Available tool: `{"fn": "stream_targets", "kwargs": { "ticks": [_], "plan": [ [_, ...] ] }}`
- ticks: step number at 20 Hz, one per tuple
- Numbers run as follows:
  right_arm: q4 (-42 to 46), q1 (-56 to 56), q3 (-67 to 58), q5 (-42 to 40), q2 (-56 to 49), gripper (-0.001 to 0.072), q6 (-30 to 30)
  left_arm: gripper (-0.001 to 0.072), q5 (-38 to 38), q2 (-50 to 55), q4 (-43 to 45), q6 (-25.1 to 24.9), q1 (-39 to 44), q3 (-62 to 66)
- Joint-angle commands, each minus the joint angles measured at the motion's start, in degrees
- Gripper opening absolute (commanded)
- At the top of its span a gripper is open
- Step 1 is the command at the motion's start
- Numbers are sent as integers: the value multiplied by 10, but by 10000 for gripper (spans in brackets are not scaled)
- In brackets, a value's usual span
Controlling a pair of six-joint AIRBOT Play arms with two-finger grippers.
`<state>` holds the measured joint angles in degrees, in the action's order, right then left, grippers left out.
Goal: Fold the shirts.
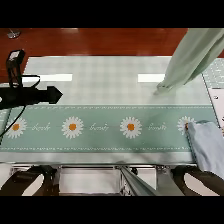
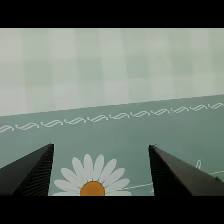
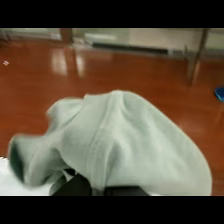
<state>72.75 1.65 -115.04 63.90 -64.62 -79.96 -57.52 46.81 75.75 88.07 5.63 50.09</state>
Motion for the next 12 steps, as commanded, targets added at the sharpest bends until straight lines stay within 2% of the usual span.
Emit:
{"fn": "stream_targets", "kwargs": {
  "ticks": [1, 4, 6, 9, 12],
  "plan": [
    [22, -73, -16, 39, 49, 28, -12, 702, 2, -7, -8, 0, 1, -17],
    [10, -147, 15, 110, 42, 28, -28, 702, 19, -7, -9, 1, 1, -19],
    [7, -217, 92, 119, 30, 28, -40, 702, 22, -7, -9, 1, 1, -19],
    [4, -317, 234, 55, -21, 29, -81, 702, 22, -1, -9, 1, 1, -19],
    [-8, -398, 315, -24, -127, 29, -115, 703, 22, 6, -8, 0, 1, -19]
  ]
}}
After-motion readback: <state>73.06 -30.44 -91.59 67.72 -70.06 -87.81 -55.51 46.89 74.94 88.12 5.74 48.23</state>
